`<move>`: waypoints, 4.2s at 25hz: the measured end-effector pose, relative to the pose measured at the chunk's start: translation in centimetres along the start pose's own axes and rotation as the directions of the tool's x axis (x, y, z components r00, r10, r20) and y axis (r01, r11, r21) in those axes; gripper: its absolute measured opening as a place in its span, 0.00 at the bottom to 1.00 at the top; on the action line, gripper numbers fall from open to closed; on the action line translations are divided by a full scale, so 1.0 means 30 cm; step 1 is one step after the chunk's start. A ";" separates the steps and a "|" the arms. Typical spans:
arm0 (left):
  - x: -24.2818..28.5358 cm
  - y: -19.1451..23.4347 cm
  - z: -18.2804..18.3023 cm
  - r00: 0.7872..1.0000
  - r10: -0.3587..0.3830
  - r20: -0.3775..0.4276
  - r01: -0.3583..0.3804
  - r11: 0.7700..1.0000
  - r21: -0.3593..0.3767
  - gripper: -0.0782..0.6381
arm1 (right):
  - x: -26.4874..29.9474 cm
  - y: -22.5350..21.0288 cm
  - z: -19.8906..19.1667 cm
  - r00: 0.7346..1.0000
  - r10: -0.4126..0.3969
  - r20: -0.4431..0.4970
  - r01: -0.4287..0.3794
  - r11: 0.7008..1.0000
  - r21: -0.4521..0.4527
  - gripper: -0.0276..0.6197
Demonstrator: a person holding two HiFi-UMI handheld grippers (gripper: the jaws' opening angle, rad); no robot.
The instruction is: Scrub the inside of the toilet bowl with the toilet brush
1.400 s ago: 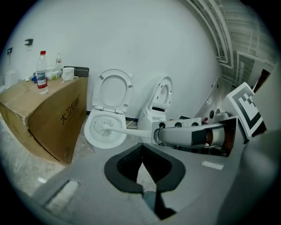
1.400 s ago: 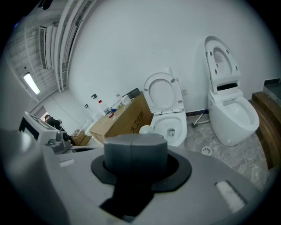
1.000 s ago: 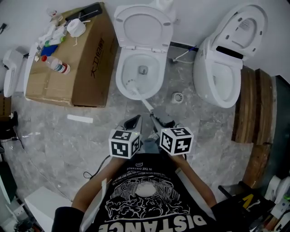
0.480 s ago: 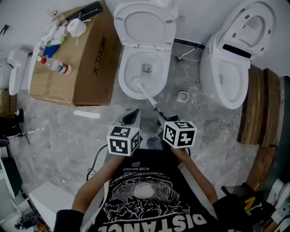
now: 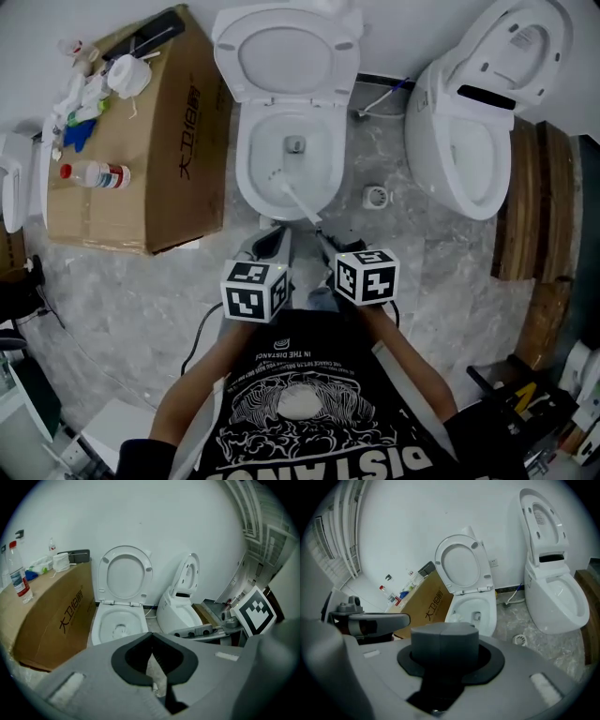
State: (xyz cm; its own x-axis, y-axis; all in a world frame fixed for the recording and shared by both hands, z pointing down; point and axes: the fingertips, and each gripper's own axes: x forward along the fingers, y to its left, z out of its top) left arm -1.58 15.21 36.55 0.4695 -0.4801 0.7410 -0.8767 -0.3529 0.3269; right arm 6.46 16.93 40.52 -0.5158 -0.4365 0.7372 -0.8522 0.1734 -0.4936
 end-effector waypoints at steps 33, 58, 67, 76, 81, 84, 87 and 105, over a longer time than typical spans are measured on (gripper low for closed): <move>0.306 0.492 0.110 0.967 -0.151 -0.204 0.137 0.987 -0.077 0.10 | 0.613 0.001 0.079 0.978 -0.121 -0.169 0.143 0.982 0.125 0.28; 0.227 0.409 0.003 0.987 0.007 -0.164 -0.031 0.989 -0.145 0.10 | 0.693 -0.283 0.342 0.987 -0.150 -0.062 0.151 0.988 0.022 0.28; 0.226 0.347 0.006 0.992 0.018 -0.128 -0.035 0.990 -0.133 0.10 | 0.570 -0.409 0.275 0.976 -0.210 -0.056 0.213 0.977 0.035 0.28; 0.238 0.267 -0.009 0.991 -0.008 -0.134 -0.001 0.997 -0.072 0.10 | 0.461 -0.418 0.108 0.973 -0.211 -0.094 0.220 0.971 0.092 0.28; 0.235 0.253 -0.005 0.991 -0.012 -0.135 0.004 0.998 -0.058 0.10 | 0.421 -0.380 0.013 0.974 -0.185 -0.128 0.200 0.973 0.116 0.28; 0.238 0.252 -0.004 0.990 -0.012 -0.138 0.005 0.999 -0.054 0.10 | 0.419 -0.344 -0.029 0.979 -0.153 -0.138 0.170 0.978 0.120 0.28; 0.244 0.245 -0.003 0.990 -0.013 -0.142 0.006 0.999 -0.050 0.10 | 0.421 -0.304 -0.069 0.979 -0.126 -0.161 0.145 0.983 0.109 0.28; 0.284 0.271 0.011 0.986 -0.047 -0.162 0.039 0.998 -0.052 0.10 | 0.501 -0.211 -0.049 0.977 -0.087 -0.196 0.093 0.995 0.022 0.28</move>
State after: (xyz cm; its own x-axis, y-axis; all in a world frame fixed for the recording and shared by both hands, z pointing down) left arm -4.68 7.97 45.33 0.4873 -0.3260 0.8101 -0.8618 -0.3289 0.3861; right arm 3.97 10.57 55.42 -0.4468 -0.2688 0.8533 -0.8944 0.1130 -0.4328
